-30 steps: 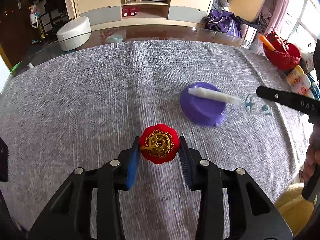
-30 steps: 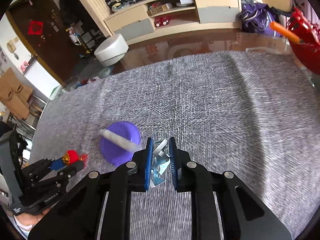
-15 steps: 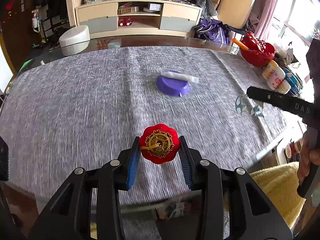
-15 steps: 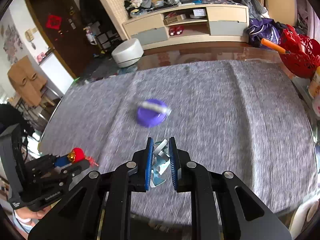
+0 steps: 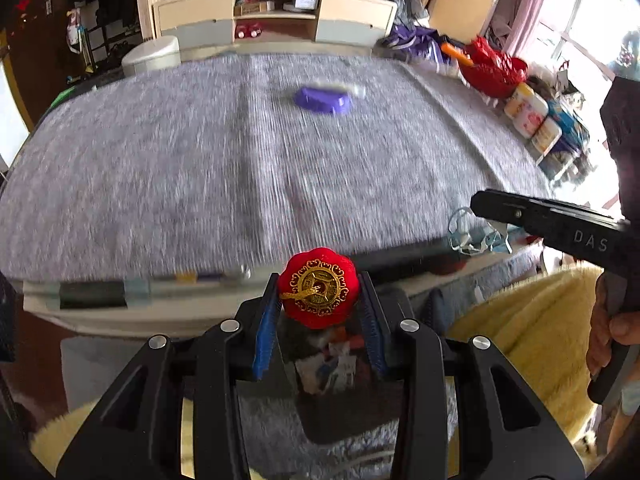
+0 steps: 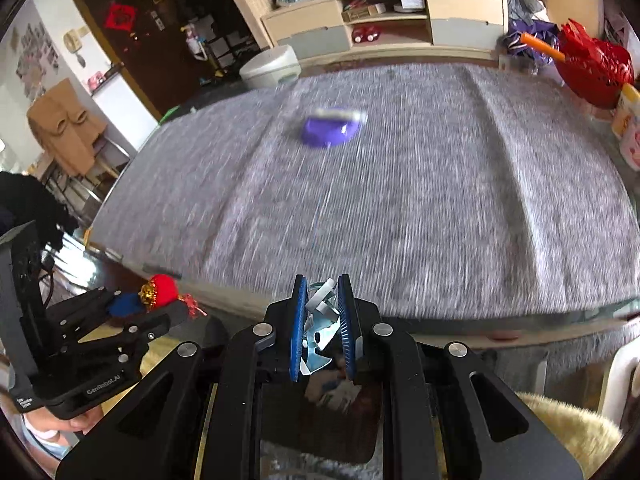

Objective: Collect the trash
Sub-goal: 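Lower both tools to the bin and release the red ornament and clear piece, then move both tools toward the purple lid with the white tube, then grasp the white tube with the right tool while the left tool grasps the purple lid, then carry the purple lid and white tube with both tools down to the bin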

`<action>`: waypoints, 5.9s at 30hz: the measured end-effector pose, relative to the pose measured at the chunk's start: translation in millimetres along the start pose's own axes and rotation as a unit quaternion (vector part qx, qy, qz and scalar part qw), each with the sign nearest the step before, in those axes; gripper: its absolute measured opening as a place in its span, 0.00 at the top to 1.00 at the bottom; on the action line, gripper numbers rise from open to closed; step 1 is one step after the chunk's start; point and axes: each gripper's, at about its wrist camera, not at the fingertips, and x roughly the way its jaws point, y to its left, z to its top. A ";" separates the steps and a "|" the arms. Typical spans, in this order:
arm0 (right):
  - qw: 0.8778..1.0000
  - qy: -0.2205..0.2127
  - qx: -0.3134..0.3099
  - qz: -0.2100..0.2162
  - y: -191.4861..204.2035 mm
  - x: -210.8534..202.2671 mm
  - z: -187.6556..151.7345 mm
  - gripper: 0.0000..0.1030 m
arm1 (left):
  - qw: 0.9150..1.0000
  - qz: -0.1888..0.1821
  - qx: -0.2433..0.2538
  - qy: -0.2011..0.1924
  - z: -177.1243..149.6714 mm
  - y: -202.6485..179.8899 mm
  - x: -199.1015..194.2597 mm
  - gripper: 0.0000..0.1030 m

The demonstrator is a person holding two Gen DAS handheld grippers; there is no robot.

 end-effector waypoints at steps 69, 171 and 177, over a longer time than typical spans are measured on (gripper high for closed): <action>0.998 -0.009 0.043 -0.045 -30.9 28.6 51.4 0.15 | 0.998 -0.004 -0.045 0.037 30.9 41.1 30.3 0.08; 0.999 -0.029 -0.027 0.010 -43.4 26.0 126.9 0.86 | 0.999 0.000 0.046 -0.026 149.4 -23.1 37.4 0.45; 0.999 -0.020 -0.033 0.023 -23.4 7.7 82.9 0.86 | 0.999 -0.004 0.048 -0.020 105.1 -36.3 9.7 0.50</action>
